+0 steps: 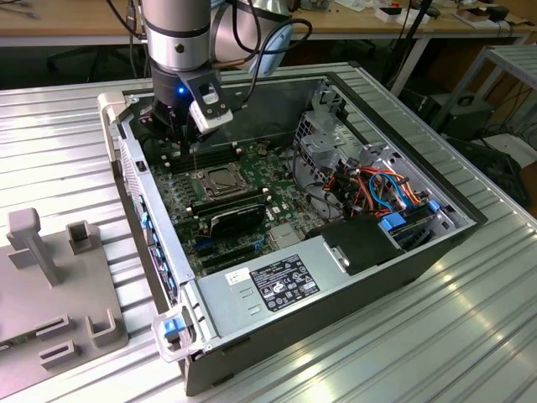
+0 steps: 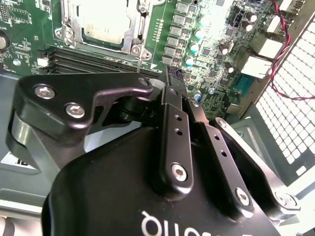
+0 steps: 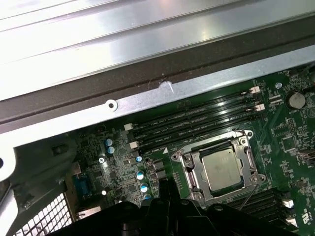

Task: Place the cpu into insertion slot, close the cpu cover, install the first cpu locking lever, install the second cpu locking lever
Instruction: 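Install the first cpu locking lever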

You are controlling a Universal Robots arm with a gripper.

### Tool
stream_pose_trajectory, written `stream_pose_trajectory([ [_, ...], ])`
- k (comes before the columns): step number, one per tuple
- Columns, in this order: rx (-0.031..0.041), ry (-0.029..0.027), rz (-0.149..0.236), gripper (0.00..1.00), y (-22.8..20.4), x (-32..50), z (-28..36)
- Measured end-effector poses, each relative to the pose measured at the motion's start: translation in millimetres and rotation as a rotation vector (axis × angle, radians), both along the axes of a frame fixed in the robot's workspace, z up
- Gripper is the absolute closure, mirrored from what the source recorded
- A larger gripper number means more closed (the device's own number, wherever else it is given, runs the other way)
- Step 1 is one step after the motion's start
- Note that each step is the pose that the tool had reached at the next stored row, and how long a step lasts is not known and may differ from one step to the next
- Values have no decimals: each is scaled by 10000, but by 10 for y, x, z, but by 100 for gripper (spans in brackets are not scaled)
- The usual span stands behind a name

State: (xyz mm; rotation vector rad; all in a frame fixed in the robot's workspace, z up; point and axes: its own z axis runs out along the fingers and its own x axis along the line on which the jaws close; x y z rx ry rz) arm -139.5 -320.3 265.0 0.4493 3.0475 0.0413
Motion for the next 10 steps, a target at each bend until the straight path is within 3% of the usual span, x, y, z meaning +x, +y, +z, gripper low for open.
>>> stream_pose_trajectory([
  [4,1,0,69,89,12,-1,-15],
  [10,0,0,366,89,70,32,-30],
])
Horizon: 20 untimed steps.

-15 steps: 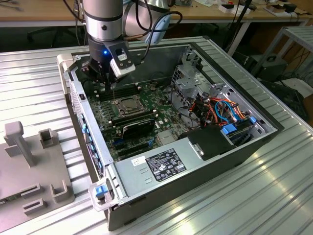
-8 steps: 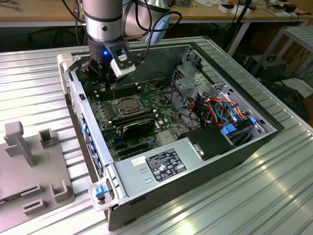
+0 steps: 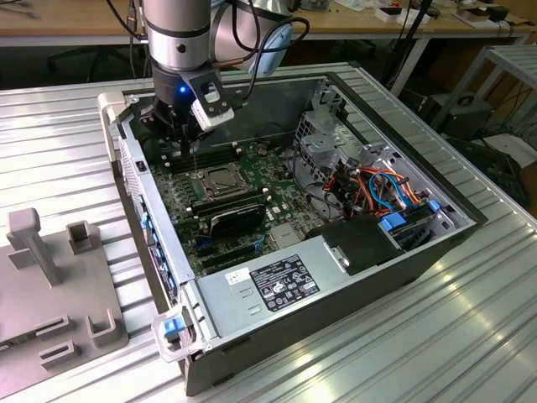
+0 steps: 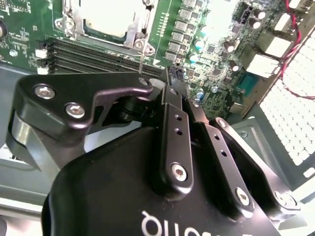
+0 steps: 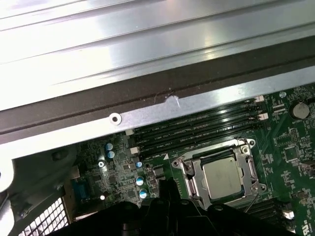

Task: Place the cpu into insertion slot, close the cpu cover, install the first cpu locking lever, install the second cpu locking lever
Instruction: 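Install the first cpu locking lever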

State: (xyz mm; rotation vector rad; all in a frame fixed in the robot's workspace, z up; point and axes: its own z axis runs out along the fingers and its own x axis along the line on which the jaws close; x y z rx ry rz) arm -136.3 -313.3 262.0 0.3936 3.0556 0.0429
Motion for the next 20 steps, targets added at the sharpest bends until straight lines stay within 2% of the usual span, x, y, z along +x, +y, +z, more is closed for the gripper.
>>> stream_pose_trajectory([
  [3,1,-1,10,89,25,3,-7],
  [6,9,-1,69,89,31,25,-14],
  [13,13,18,135,89,34,264,-51],
  [17,13,19,315,89,35,273,-57],
  [20,15,18,587,89,35,274,-60],
])
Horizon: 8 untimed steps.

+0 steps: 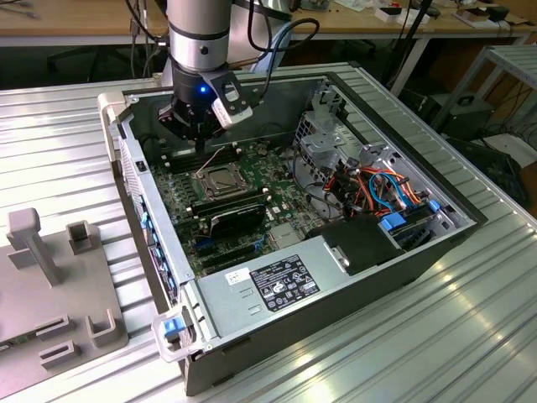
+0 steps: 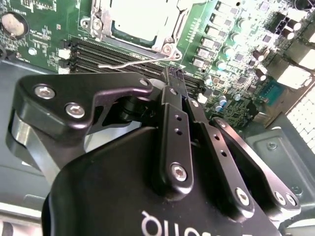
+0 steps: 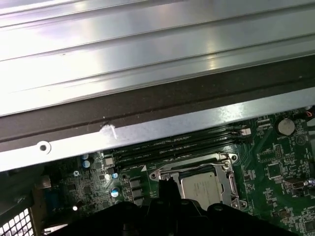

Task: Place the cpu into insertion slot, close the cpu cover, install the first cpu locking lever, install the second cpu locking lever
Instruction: 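Install the first cpu locking lever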

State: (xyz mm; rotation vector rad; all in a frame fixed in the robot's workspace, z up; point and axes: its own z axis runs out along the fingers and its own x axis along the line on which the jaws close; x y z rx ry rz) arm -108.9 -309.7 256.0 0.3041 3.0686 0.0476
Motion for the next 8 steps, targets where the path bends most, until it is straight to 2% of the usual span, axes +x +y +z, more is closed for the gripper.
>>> stream_pose_trajectory([
  [6,4,-1,1279,89,0,1,-8],
  [8,3,1,1412,89,0,2,-9],
])
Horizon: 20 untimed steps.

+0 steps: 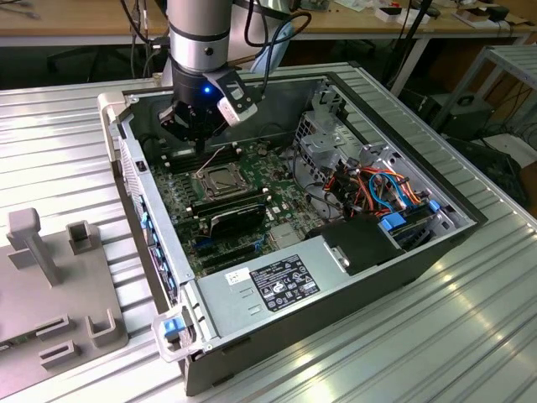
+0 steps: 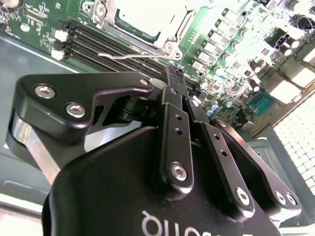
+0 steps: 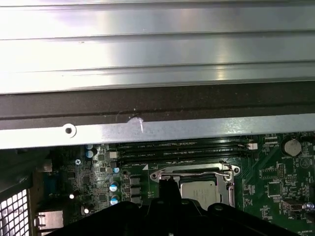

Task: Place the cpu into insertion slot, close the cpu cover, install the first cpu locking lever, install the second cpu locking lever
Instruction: 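Install the first cpu locking lever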

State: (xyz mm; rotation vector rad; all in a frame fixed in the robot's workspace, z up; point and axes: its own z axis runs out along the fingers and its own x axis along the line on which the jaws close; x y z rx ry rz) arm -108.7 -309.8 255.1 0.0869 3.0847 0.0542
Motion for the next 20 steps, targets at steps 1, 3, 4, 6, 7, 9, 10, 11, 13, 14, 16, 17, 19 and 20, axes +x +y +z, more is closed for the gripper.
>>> stream_pose_trajectory([
  [1,0,0,1,89,0,0,0],
  [3,2,-1,54,89,0,1,-1],
  [4,2,-1,55,89,0,1,-1],
  [6,2,-1,57,89,0,3,-1],
  [7,3,-1,58,89,0,6,-1],
  [9,2,-2,56,89,0,14,-3],
  [10,2,-2,56,89,0,19,-4],
  [11,2,-1,56,89,0,26,-4],
  [13,2,-1,55,89,0,34,-5],
  [14,2,-1,55,89,0,37,-6],
  [16,2,-2,56,89,0,43,-7],
  [17,2,-2,56,89,0,46,-7],
  [19,2,-1,56,89,0,51,-9],
  [20,2,-1,56,89,0,54,-9],
])
